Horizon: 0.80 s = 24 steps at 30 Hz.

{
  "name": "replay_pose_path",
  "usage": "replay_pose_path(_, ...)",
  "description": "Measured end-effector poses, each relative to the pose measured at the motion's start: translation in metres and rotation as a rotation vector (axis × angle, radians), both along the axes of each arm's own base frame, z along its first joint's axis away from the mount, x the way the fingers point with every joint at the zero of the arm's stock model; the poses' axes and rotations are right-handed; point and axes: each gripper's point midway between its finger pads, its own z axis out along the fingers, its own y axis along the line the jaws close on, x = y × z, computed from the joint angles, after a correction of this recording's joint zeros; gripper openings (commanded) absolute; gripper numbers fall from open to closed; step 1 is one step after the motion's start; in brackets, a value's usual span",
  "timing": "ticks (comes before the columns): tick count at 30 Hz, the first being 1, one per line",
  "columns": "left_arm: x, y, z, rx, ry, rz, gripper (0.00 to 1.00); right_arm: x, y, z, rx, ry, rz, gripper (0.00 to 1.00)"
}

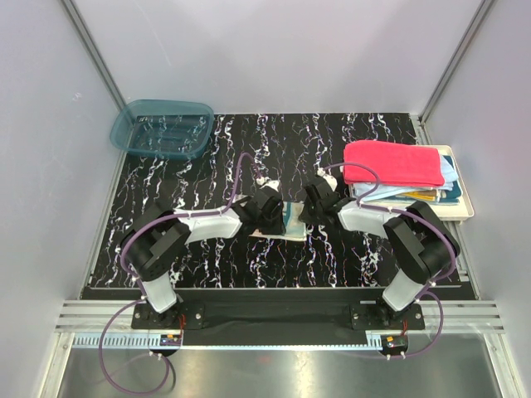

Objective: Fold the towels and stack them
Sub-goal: Neatly place the folded towel into the bin

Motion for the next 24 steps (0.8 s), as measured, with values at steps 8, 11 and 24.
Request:
replay_pose_path(8,0.007,-0.003,0.065,-0.021,-0.057,-0.007,0.19,-0.005,-0.014,0.005,-0.147,0.036,0.029,0.00)
replay_pose_path(11,0.017,0.001,0.123,-0.069,-0.152,0.001,0.20,0.001,-0.024,0.021,-0.239,0.032,0.048,0.00)
replay_pose_path(24,0.025,0.106,0.222,-0.052,-0.350,0.103,0.24,0.080,-0.052,0.169,-0.627,-0.209,0.121,0.00)
